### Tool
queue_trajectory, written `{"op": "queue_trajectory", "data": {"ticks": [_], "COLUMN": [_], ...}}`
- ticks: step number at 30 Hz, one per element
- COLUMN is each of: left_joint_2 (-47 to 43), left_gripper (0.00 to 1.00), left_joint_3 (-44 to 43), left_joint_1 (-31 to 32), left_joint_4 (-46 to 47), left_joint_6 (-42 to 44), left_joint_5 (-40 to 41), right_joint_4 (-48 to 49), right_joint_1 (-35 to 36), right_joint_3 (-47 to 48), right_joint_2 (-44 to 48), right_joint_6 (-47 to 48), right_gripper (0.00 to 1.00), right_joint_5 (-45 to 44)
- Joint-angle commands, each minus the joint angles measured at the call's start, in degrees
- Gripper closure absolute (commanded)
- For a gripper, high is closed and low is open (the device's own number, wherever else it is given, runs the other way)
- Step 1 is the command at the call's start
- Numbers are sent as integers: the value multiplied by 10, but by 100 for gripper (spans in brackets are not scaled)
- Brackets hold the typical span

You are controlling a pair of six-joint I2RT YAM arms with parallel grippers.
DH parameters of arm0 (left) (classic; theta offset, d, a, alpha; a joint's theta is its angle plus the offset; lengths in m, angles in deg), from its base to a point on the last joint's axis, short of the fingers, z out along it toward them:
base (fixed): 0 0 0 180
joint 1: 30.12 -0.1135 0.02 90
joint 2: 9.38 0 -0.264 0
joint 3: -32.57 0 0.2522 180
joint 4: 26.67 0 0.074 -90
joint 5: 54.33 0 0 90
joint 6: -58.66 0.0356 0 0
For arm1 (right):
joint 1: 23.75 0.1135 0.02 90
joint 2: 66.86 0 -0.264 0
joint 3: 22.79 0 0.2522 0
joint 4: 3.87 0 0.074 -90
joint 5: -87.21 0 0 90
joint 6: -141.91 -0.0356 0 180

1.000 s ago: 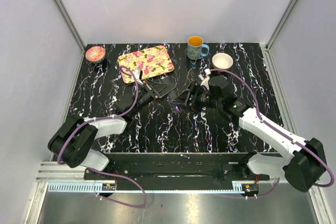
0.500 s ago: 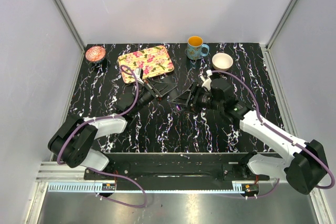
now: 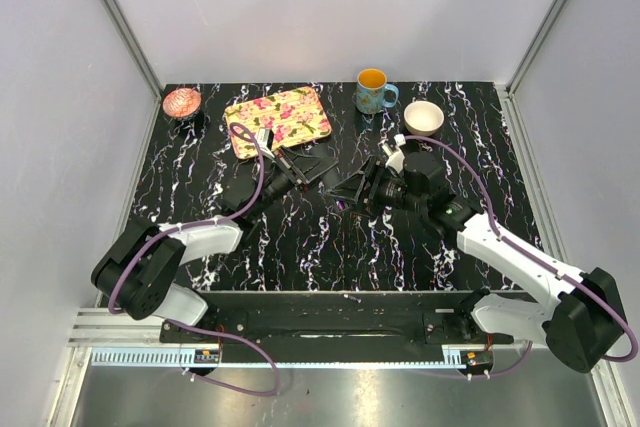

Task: Load the batteries into the remote control
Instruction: Load the battery into the remote control.

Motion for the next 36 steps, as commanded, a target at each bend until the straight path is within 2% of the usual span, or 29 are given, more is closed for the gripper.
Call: {"op": "queue_trajectory", "data": {"ticks": [1,9,21,29,32,36], "left_joint_2": [-23,2,48,53,49,48], "left_gripper": [100,100,100,100,100,100], "left_joint_3": [-43,2,2,-5,-9,-14], "left_joint_1": [-2,-1,-2,-1,-2,-1], "left_joint_4": [228,226,224,240,239,239], "left_joint_6": [-37,-25,-57,-73,-73,-76], "left_joint_5": [14,18,-1,-9,-16,-26], "right_joint_4": [-61,-111,-202,-260,-258,-244], "right_joint_1": [-1,-1,-1,-1,-1,-1], "right_joint_3": [-11,79,166,155,142,127], "right_joint_2": [-6,-13,-18,20,24,17], "right_joint_6": [14,48,154,216,222,224], "right_gripper": [36,25,18,21,25,36], "right_joint_5": [10,6,-10,-57,-56,-42]}}
